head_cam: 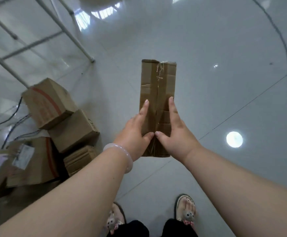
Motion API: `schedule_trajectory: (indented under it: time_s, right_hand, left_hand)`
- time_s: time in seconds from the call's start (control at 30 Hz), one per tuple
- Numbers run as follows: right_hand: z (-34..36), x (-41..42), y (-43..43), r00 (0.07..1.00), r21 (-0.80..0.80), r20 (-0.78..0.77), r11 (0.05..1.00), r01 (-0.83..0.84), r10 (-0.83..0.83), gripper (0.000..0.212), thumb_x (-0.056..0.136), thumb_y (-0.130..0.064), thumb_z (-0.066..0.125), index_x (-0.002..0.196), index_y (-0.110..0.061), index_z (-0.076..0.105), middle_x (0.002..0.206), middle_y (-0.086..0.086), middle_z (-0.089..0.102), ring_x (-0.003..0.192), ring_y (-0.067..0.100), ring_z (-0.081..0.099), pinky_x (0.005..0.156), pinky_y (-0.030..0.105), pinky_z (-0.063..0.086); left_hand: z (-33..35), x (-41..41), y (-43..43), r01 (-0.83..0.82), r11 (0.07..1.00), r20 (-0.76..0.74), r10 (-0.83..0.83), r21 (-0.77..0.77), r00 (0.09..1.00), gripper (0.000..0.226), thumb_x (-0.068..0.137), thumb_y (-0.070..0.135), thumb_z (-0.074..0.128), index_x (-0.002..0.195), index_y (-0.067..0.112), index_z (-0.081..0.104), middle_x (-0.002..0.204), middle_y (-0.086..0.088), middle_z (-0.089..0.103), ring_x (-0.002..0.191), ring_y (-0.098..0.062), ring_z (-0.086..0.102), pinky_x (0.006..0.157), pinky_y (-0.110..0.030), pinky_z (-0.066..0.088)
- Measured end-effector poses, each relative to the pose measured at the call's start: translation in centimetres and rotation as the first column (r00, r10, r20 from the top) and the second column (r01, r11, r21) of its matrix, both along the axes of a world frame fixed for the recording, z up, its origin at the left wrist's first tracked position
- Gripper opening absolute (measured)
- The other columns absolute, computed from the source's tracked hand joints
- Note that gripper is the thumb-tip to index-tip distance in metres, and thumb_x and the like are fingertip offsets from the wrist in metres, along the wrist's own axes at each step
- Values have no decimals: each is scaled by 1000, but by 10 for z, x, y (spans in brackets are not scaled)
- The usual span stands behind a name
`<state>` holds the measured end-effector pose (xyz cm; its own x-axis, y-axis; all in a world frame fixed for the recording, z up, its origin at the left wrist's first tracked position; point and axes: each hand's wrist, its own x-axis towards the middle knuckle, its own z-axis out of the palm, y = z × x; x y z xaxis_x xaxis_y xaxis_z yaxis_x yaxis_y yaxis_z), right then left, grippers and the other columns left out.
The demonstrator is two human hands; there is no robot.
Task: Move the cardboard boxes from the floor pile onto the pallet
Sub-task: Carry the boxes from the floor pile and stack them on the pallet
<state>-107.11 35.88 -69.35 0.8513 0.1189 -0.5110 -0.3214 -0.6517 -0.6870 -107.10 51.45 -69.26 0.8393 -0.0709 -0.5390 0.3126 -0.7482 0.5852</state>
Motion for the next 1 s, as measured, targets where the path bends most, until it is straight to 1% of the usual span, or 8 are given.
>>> schedule_trajectory:
  time_s: [0.13, 0.33, 0.5, 0.63, 0.7, 0.77, 0.9, 1.0]
  right_hand:
    - [146, 27, -18, 992, 15, 118, 999, 43, -44, 97, 95, -33, 61, 145, -58, -20, 163, -11, 16, 145, 16, 30, 108, 32, 32]
    - [336, -3, -39, 959, 0, 224, 983, 181, -176, 94, 96, -35, 59, 153, -42, -15, 159, -4, 29, 140, 20, 38, 112, 39, 38]
    - [431, -66, -42, 867, 84, 334, 928, 363, -369, 73, 100, -42, 48, 156, -40, 1, 155, -7, 33, 139, 17, 38, 113, 40, 39]
    - [485, -115, -40, 755, 121, 417, 854, 506, -506, 59, 102, -50, 33, 157, -39, 13, 160, -9, 24, 145, 16, 25, 121, 44, 25]
    - [510, -141, -40, 698, 122, 468, 822, 556, -542, 59, 101, -53, 29, 156, -35, 19, 162, -9, 23, 147, 16, 21, 122, 44, 21]
    - [533, -170, -42, 644, 150, 490, 784, 602, -588, 64, 95, -64, 22, 154, -38, 23, 160, -10, 24, 145, 14, 22, 121, 44, 21]
    - [572, -234, -58, 577, 74, 573, 737, 672, -583, 61, 91, -69, 12, 148, -50, 23, 157, -17, 29, 123, -7, 19, 113, 24, 13]
    - [595, -294, -81, 514, 6, 616, 657, 754, -596, 53, 99, -59, 31, 150, -45, 30, 158, -14, 31, 134, 1, 19, 117, 29, 14]
  left_hand:
    - [145, 32, -18, -12, 997, 104, 19, -74, 994, 98, 94, 32, 61, 121, 79, -21, 152, 7, 34, 133, -20, 42, 104, -43, 43]
    - [321, 26, -37, 78, 972, 191, -35, -222, 981, 95, 94, 28, 60, 127, 78, -14, 148, 7, 38, 129, -15, 43, 107, -38, 41]
    - [407, -3, -55, 253, 918, 262, -174, -305, 949, 91, 95, 25, 56, 120, 84, -9, 145, 12, 33, 112, -5, 38, 70, -5, 36]
    - [466, -24, -70, 326, 843, 257, -232, -428, 938, 79, 92, 41, 62, 137, 73, 5, 147, 8, 33, 124, -14, 43, 82, -17, 53]
    - [492, -39, -80, 375, 817, 262, -282, -438, 923, 92, 81, 57, 69, 144, 64, 2, 146, 7, 32, 126, -19, 44, 75, -16, 54]
    - [514, -60, -93, 449, 785, 284, -356, -427, 891, 110, 69, 65, 74, 146, 59, -4, 148, 3, 29, 130, -22, 42, 90, -27, 50]
    - [555, -115, -123, 502, 699, 277, -418, -510, 865, 124, 62, 59, 82, 150, 51, -4, 148, -2, 31, 133, -26, 41, 104, -40, 45]
    - [584, -160, -145, 505, 555, 227, -494, -661, 840, 128, 54, 48, 83, 155, 40, 5, 147, -8, 40, 132, -30, 45, 106, -50, 43]
